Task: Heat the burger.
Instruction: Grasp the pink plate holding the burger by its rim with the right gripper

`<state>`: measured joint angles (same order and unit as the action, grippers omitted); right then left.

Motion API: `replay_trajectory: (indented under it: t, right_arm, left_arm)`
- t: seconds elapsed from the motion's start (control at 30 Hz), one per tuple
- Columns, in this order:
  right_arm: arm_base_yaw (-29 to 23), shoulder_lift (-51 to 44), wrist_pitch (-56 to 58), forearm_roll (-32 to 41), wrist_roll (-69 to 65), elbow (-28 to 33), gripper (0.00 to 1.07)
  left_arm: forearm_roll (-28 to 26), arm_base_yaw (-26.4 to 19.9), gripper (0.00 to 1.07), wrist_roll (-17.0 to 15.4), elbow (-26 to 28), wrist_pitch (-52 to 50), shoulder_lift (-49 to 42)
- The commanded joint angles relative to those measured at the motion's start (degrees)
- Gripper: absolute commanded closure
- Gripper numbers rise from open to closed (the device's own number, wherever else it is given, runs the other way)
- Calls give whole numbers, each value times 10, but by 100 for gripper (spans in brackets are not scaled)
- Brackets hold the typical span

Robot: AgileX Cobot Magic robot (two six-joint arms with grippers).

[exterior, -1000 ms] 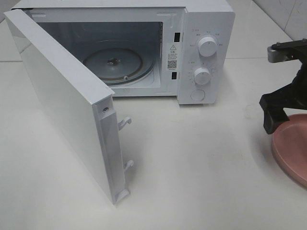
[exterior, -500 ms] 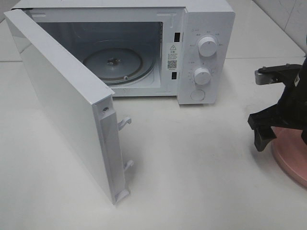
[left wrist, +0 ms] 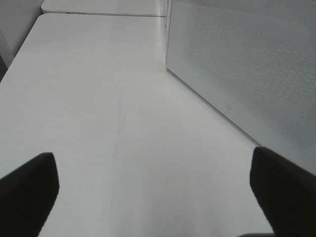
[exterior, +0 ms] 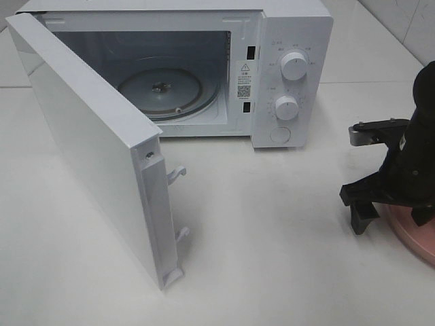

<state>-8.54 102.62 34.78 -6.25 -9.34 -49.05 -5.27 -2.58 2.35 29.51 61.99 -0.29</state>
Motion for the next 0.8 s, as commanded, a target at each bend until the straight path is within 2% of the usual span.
replay_trajectory:
  t: [0.03,0.37,0.8]
  right_arm:
    - [3,6,-6,-1,-6,2,21]
    - [3,10,-32,-25,-28,2,31]
    - [3,35,-10,-30,-30,2,31]
  left_arm:
    - [-1,1,9,-1,1,-7,-10]
    - [-1,1,9,-1,1,-7,-10]
    - [-1,1,9,-1,1,-7,-10]
